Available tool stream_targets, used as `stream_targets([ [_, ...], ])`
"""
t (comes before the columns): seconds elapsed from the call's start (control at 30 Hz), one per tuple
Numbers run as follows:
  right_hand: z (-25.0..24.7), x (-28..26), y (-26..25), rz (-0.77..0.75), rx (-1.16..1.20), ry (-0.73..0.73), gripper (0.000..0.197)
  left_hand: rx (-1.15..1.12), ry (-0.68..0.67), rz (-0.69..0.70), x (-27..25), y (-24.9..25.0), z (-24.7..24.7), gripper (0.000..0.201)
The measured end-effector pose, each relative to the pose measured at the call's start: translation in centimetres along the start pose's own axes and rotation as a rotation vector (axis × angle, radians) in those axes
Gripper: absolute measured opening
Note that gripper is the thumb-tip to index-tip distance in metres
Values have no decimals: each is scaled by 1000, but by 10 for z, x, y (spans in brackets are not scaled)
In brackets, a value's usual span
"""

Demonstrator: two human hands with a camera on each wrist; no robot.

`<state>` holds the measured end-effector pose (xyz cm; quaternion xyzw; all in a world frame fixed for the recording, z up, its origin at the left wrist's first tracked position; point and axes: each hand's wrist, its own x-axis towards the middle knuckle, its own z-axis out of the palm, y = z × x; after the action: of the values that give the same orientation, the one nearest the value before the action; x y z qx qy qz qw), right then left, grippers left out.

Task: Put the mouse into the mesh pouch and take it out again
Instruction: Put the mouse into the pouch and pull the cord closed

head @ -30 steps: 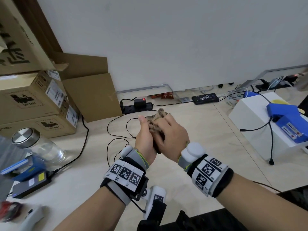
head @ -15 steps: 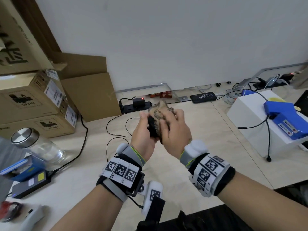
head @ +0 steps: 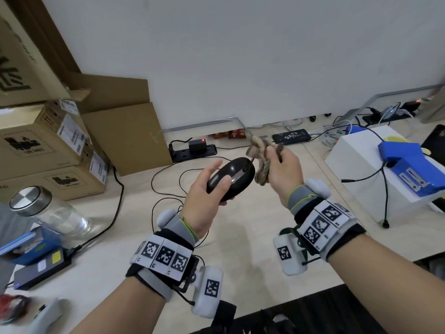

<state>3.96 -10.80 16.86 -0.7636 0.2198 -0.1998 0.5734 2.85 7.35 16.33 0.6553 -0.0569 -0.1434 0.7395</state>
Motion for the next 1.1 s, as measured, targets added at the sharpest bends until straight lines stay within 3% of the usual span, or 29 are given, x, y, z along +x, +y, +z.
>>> stream_targets([
  [0.07, -4, -3, -5, 62, 166, -42, 25, 115, 39, 20, -2, -1, -4, 62],
  [0.13, -7, -11, -12, 114, 314, -212, 20, 258, 58, 60, -1, -3, -9, 81],
  [0.2, -7, -22, -18, 90, 277, -367, 16, 422, 72, 117, 1, -6, -11, 100],
  [0.3, 3, -41, -12, -315, -209, -345, 19, 612, 105, 212, 3, -7, -7, 113],
  [0.37, 15, -59, -10, -539, -357, -402, 24, 693, 123, 257, 4, -5, -6, 113],
  [0.43, 19, -64, -9, -609, -371, -464, 25, 719, 125, 317, 4, -4, -8, 112],
  [0.5, 16, -51, -5, -562, -342, -384, 24, 704, 105, 373, 3, -5, -12, 113],
  [0.6, 10, -35, 1, -357, -386, -222, 17, 741, 90, 377, 4, -3, -10, 116],
  [0.63, 14, -40, 1, -380, -397, -220, 15, 739, 90, 373, 6, -3, -9, 116],
  [0.73, 28, -76, -9, -616, -341, -390, 13, 789, 137, 337, 10, -7, -10, 105],
  [0.8, 29, -77, -10, -681, -337, -449, 13, 804, 160, 330, 12, -9, -12, 102],
  [0.9, 22, -42, 1, -539, -349, -327, 15, 685, 109, 322, 10, -7, -18, 102],
  [1.0, 8, -13, 13, -161, -266, -227, 10, 543, 140, 198, 9, -5, -21, 77],
  [1.1, 0, -11, 2, -24, 51, -200, 12, -40, 191, -100, 12, -3, -17, 51],
])
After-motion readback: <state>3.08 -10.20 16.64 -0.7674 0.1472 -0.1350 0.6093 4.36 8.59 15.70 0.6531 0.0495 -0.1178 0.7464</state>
